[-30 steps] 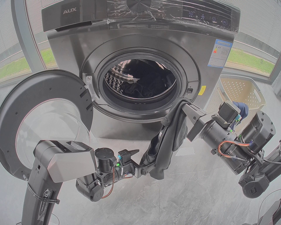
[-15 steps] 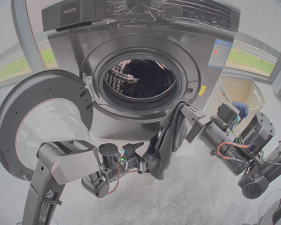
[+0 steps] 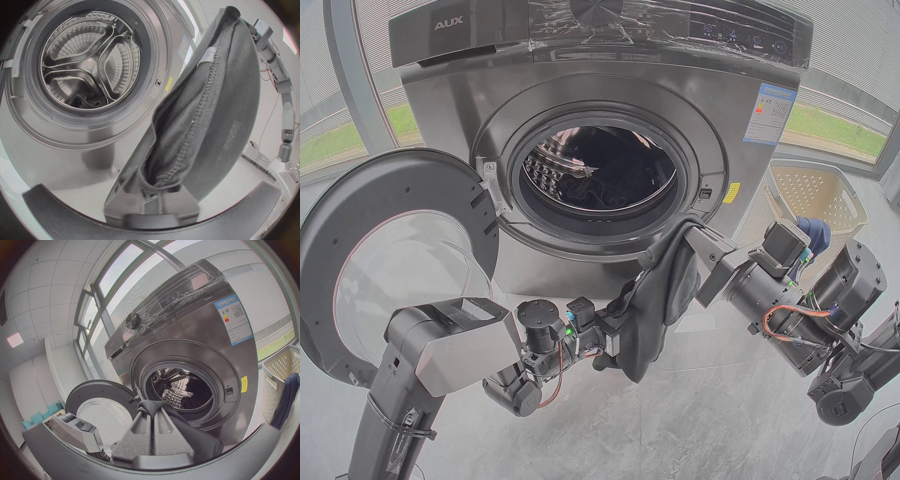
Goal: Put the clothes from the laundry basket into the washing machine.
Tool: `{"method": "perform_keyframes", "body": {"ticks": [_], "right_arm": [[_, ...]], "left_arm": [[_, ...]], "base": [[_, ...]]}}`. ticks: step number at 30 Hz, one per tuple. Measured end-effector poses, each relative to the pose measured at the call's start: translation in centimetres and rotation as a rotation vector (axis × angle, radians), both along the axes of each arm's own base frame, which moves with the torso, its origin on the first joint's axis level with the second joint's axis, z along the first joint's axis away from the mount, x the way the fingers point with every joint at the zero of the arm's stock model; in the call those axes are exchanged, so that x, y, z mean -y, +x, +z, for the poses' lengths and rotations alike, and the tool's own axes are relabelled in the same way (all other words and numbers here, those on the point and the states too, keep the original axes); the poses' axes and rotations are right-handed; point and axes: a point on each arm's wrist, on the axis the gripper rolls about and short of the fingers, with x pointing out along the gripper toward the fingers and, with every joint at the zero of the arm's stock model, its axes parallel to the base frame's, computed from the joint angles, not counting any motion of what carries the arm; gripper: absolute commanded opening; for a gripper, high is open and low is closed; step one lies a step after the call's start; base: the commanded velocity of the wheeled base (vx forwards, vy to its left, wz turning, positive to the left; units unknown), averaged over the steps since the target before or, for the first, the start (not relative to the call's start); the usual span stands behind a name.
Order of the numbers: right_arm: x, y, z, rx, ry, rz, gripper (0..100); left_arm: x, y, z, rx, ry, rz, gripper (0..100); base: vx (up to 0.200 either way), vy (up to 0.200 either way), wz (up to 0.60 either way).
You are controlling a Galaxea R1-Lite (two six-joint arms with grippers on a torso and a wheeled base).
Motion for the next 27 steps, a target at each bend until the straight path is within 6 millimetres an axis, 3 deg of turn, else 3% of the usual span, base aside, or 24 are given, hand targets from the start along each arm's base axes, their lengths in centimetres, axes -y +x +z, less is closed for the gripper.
{"method": "perform_keyframes", "body": {"ticks": [6,12,20,27], "right_arm": [[0.2,0.1,-0.1,-0.004,-0.005,-0.005,0],[0.5,0.2,-0.7,-0.020,-0.023,-0.016,0],[0.9,0.3,-1.4,-0.039,-0.045,-0.029,0],[1.1,-0.1,-1.6,-0.046,-0.057,-0.022,0]], "left_arm": [[-1.4,0.2,0.6,-0.002,0.006,0.049,0],[-4.5,-1.7,2.8,-0.038,0.036,0.096,0],[-9.1,-6.6,8.4,-0.030,0.037,0.156,0],[-11.5,-10.3,13.7,0.060,-0.036,0.231,0]], "base": [[0.000,0.000,0.00],[0.000,0.000,0.00],[0.000,0.000,0.00],[0.000,0.000,0.00]]}}
